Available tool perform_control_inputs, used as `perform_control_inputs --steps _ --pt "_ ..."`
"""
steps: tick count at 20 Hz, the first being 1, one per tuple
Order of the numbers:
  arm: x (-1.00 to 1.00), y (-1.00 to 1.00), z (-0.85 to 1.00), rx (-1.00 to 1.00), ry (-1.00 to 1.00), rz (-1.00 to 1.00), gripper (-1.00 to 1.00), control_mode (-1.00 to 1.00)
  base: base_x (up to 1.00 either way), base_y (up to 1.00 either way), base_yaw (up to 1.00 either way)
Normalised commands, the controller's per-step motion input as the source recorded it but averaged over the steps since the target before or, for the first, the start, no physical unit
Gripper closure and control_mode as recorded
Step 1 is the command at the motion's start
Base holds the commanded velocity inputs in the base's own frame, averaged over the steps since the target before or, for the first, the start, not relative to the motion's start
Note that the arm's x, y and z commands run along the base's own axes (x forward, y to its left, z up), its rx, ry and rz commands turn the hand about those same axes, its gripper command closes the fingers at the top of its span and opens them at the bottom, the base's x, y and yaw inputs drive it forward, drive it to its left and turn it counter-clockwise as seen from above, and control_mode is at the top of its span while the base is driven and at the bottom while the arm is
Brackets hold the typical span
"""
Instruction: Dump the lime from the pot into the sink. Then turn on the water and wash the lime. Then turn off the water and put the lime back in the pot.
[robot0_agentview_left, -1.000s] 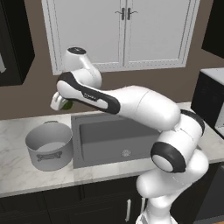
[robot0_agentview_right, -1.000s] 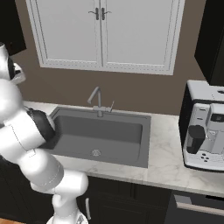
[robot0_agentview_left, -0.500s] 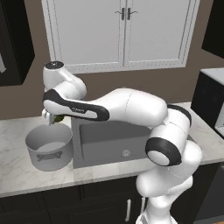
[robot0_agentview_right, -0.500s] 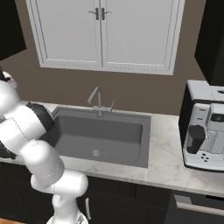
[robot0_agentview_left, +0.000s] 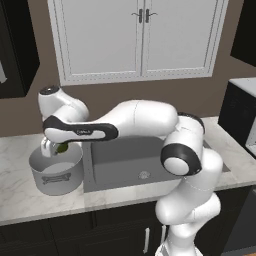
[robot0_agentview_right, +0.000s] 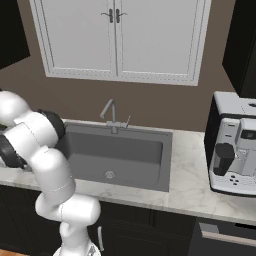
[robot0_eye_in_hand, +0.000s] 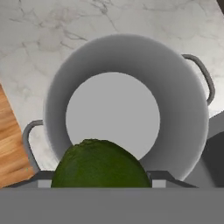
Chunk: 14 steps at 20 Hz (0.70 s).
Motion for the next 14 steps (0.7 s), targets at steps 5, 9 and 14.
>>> perform_control_inputs --steps 5,9,14 --pt "0.00 0.11 -0.47 -0.03 0.06 0.00 1.00 -1.00 0.00 0.00 0.00" --pt "0.08 0.01 -0.32 -0.01 0.04 0.00 1.00 -1.00 0.00 0.00 0.00" --pt "0.21 0.00 -0.31 0.00 0.04 0.00 1.00 -1.00 0.00 0.00 0.00"
